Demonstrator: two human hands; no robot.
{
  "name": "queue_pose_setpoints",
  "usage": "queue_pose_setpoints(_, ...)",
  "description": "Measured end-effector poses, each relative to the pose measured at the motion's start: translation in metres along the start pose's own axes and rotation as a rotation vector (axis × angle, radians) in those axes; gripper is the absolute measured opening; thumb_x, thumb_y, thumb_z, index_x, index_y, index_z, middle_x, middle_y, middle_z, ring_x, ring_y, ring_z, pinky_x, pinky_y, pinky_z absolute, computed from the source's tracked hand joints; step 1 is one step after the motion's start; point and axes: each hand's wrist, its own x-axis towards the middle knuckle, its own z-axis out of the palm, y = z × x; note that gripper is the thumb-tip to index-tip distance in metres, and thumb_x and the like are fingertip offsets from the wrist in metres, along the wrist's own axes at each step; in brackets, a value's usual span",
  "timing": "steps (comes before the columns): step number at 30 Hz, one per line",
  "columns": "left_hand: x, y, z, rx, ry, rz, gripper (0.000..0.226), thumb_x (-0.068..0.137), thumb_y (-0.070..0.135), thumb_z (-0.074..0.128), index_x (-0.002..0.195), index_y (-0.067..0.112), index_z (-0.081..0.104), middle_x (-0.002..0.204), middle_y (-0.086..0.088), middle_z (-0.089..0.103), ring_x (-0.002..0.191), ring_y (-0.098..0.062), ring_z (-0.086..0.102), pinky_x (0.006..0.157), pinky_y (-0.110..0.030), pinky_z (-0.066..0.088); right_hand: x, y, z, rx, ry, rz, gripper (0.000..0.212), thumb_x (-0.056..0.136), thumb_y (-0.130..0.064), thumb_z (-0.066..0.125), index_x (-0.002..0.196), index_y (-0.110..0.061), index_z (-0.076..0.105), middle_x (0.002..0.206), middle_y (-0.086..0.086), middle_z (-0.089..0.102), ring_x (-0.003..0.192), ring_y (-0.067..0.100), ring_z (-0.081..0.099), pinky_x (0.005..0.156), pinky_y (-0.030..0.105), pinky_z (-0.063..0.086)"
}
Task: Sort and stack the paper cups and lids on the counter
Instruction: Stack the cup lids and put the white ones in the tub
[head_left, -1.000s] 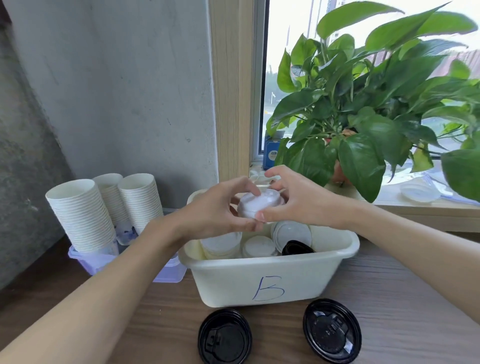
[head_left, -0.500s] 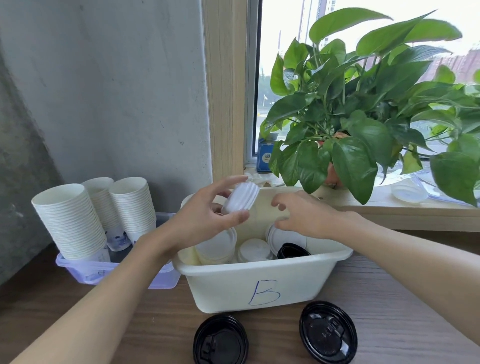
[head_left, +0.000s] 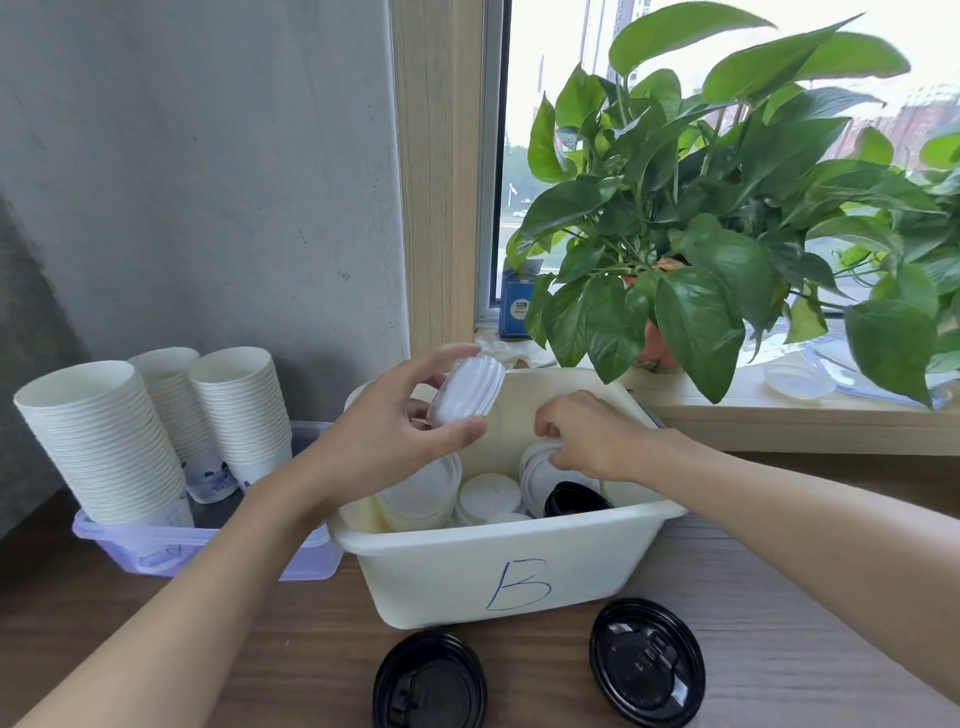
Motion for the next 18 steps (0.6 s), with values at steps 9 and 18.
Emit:
queue_pose_setpoints(9, 0.002, 0.002, -0.002, -0.133, 0.126, -0.024, 0.053, 0.089, 0.044, 0.064, 0.137, 0.055, 0.045, 0.132, 0.006, 0.057, 0.097, -0.015, 0.075, 0.085, -0.034, 0.062, -0.009, -0.011, -0.018, 0.195, 0.420, -0.071, 0.006, 0.082, -0.015, 0.062, 0.088, -0.014, 0.065, 0.086, -0.001, 0.063, 0.086, 0.021, 0.051, 0.074, 0.043, 0.049)
queue_pose_setpoints(18, 0.009, 0.009, -0.005, -0.375, 0.262, -0.180, 0.035, 0.103, 0.027, 0.047, 0.134, 0.043, 0.049, 0.134, -0.002, 0.054, 0.115, -0.024, 0.061, 0.086, -0.042, 0.062, -0.022, -0.046, -0.040, 0.905, 0.757, -0.190, 0.029, 0.084, -0.007, 0.066, 0.086, -0.036, 0.062, 0.082, -0.013, 0.066, 0.076, 0.009, 0.061, 0.067, 0.021, 0.050)
